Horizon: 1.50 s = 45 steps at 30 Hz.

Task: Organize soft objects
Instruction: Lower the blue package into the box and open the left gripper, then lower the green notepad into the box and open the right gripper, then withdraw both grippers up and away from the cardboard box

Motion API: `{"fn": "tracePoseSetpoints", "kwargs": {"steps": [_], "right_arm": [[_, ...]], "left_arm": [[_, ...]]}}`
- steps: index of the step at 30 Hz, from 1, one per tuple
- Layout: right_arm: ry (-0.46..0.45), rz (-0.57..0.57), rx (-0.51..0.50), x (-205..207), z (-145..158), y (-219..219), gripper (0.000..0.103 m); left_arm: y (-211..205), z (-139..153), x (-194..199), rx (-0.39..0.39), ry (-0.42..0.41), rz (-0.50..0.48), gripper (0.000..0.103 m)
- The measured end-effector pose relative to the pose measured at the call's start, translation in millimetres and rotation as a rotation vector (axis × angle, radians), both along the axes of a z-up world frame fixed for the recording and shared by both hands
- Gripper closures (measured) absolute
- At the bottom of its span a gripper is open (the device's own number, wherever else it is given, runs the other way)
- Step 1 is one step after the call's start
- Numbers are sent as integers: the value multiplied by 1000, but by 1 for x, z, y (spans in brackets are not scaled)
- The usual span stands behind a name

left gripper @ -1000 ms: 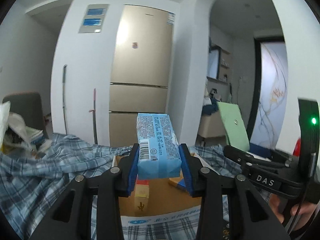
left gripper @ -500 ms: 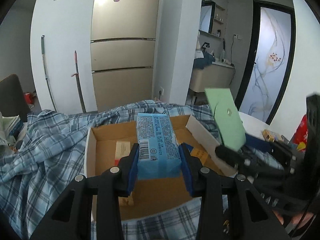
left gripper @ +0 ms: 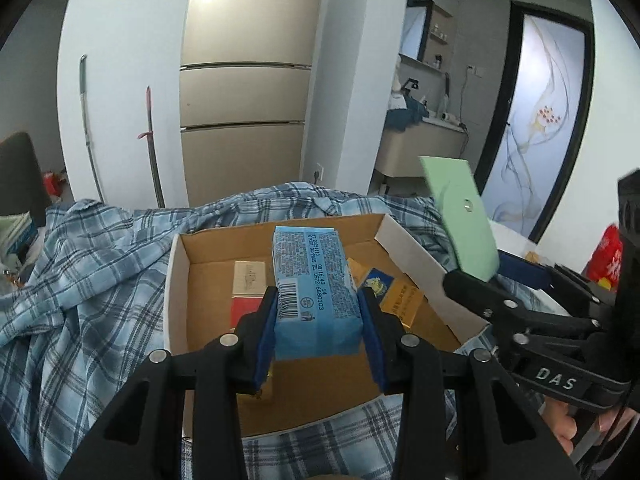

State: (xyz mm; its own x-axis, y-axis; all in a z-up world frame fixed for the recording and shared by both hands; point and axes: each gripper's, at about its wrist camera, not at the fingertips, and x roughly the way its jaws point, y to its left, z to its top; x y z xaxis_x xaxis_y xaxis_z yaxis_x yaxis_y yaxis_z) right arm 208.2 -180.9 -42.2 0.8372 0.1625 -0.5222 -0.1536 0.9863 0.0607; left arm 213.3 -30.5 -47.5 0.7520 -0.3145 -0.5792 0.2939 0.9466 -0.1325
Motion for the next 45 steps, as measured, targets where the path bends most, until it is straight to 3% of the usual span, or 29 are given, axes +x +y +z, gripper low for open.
{"fn": "tracePoseSetpoints", "kwargs": {"steps": [3, 7, 8, 11, 12, 18, 26, 30, 33, 36, 41, 43, 45], "right_arm": [[26, 3, 14, 4, -3, -1, 34], [27, -9, 29, 4, -3, -4, 34], [31, -8, 30, 5, -3, -3, 34], [41, 1, 23, 6, -5, -1, 34], [41, 4, 20, 6, -5, 0, 34], [50, 8, 21, 7, -7, 1, 34], [85, 42, -10, 12, -14, 10, 33], [62, 33, -4, 10, -11, 9, 22], [47, 33, 15, 10, -4, 5, 22], [22, 34, 30, 7, 7, 3, 22], [-74, 16, 46, -10, 39, 2, 21], [-106, -2, 51, -20, 48, 3, 17], [-127, 6, 48, -29, 55, 5, 14]], "left_arm": [[0, -1, 1, -26, 32, -20, 63], [2, 3, -1, -21, 6, 2, 62], [3, 3, -1, -25, 7, 3, 59], [6, 4, -2, -33, -8, 27, 24], [7, 6, -4, -35, -24, 41, 19], [20, 10, -8, -76, -69, 93, 19], [19, 18, -12, -31, -129, 113, 19], [17, 17, -10, -13, -113, 116, 19], [17, 25, -15, -10, -139, 123, 19], [15, 42, -24, -19, -180, 109, 19], [5, 71, -48, 31, -271, 94, 19], [9, 82, -72, 23, -360, 182, 19], [14, 89, -89, -3, -397, 190, 19]]}}
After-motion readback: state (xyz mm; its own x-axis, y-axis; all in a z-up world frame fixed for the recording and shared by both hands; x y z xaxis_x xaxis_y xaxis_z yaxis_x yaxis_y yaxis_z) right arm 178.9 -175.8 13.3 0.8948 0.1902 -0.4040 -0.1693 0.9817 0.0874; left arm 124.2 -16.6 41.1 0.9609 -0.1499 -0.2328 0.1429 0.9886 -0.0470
